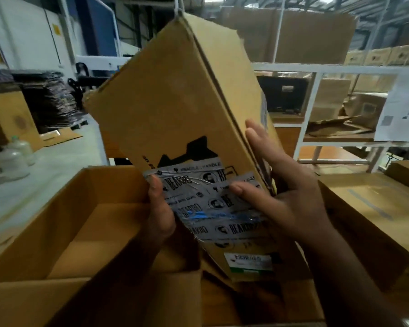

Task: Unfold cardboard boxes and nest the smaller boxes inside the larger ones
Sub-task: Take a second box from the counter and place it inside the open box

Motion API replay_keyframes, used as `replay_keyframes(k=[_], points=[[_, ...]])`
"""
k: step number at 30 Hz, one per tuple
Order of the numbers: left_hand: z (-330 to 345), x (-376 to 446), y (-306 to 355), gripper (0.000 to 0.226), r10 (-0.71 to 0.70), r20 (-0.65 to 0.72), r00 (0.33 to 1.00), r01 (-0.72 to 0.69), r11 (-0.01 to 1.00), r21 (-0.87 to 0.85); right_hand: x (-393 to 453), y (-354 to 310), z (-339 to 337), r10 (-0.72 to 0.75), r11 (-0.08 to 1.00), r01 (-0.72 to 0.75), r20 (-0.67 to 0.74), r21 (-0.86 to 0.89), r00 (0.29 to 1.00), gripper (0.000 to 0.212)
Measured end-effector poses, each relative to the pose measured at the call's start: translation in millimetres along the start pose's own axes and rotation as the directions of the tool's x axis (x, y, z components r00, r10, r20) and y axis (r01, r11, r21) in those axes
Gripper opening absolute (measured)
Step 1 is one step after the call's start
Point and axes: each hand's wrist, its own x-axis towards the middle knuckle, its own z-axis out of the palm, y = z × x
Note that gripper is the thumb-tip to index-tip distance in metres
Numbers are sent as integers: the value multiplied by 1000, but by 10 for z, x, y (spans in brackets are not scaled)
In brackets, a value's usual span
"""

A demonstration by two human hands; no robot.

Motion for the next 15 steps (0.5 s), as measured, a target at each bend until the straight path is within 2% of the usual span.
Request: replay_keyframes(k=[2, 4, 8, 11, 13, 15], points=[[-246, -21, 222, 113, 37, -132, 991, -36, 999, 13, 146, -151, 274, -31, 999, 32, 55, -16, 998, 75], [-480, -87, 382, 114, 102, -131, 986, -106, 994, -22, 309, -286, 545, -39, 999, 42, 118, -25, 992, 74], [-942, -288, 674, 102, 212, -258, 943, -204, 977, 58, 730, -452, 1003, -34, 999, 29, 278, 22, 960, 77], [-1434, -426, 847, 92, 314, -421, 851, -217, 940, 262, 1077, -547, 1382, 19, 1000, -13, 432, -18, 902, 74], [-1722, -492, 996, 86, 363, -484, 796, -215, 917, 335, 1200, -587, 1728, 9, 998, 30, 554, -61, 832, 71], [-1969, -538, 1114, 94, 368, -567, 736, -165, 911, 377, 1178, -570, 2021, -1, 987, 104, 639, -124, 769, 68]])
